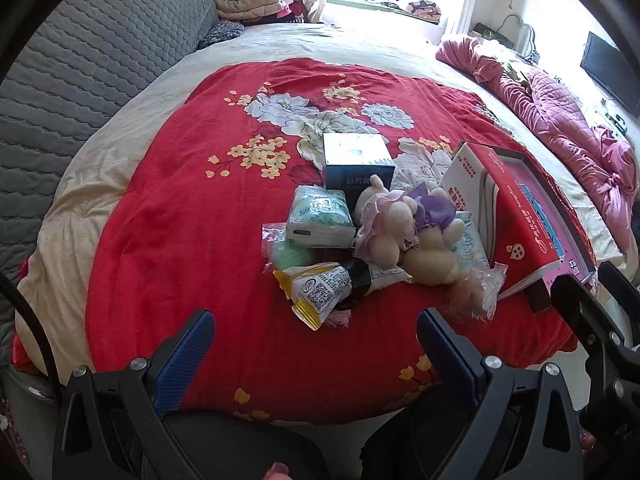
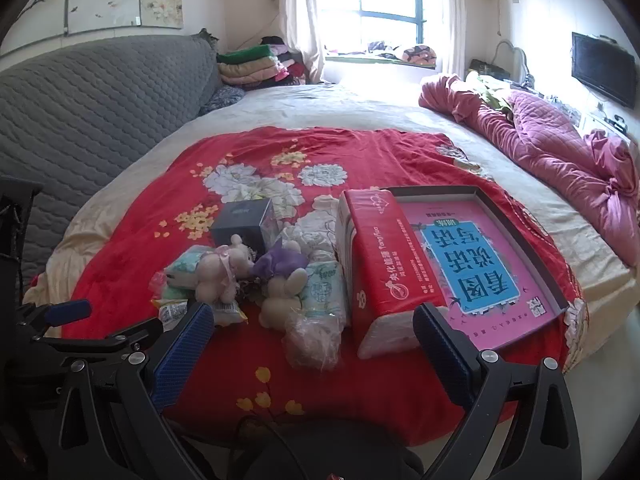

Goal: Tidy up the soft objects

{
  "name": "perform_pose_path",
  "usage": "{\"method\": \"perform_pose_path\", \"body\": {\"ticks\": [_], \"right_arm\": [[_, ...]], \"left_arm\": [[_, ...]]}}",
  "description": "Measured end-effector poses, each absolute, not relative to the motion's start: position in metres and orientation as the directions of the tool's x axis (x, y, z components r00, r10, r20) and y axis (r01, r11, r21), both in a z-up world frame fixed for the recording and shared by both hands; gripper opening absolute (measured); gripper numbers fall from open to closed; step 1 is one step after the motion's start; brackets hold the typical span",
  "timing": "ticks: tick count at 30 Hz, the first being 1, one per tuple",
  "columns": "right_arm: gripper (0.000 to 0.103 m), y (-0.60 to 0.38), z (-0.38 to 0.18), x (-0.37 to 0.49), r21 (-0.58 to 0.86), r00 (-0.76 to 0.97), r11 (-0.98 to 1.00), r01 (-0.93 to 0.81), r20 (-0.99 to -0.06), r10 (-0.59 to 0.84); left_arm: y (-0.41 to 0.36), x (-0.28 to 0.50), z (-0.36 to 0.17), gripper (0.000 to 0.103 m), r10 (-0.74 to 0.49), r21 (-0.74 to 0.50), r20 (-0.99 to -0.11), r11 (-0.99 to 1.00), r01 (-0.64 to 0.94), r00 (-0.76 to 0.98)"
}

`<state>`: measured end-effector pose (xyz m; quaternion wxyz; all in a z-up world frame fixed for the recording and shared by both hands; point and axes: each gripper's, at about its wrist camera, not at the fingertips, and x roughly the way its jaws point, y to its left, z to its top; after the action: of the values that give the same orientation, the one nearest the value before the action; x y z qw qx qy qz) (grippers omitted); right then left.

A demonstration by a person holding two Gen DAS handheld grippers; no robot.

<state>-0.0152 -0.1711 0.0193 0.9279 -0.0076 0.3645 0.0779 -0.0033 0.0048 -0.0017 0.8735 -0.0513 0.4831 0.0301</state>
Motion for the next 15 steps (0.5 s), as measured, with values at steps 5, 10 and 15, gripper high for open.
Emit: {"method": "perform_pose_path", "body": {"ticks": [5,10,15], "right_arm": [[0.1,-0.1759,0.0176,-0.0135,0.053,0.715,0.99,-0.134,-0.687,0.133],[0.1,-0.1771,0.0178,-0.0137,0.05,0.716,0.99,-0.132,-0.686,0.13],[0.1,-0.177,0.0182,-0.0136,0.049,0.716,0.99,-0.13,-0.687,0.128]], "left_arm": [[0.0026,-0.0047,-0.0009,0.101,0.001,-0.059,-0.846,0.994,-0.095,0.533],[0.002,-0.005,-0.0014,0.101,-0.003,-0.063,-0.846,0.994,-0.094,0.534],[0.0041,-0.0047,-0.0025,0.101,-0.004,-0.068,-0.846,0.992,-0.102,0.533]]}}
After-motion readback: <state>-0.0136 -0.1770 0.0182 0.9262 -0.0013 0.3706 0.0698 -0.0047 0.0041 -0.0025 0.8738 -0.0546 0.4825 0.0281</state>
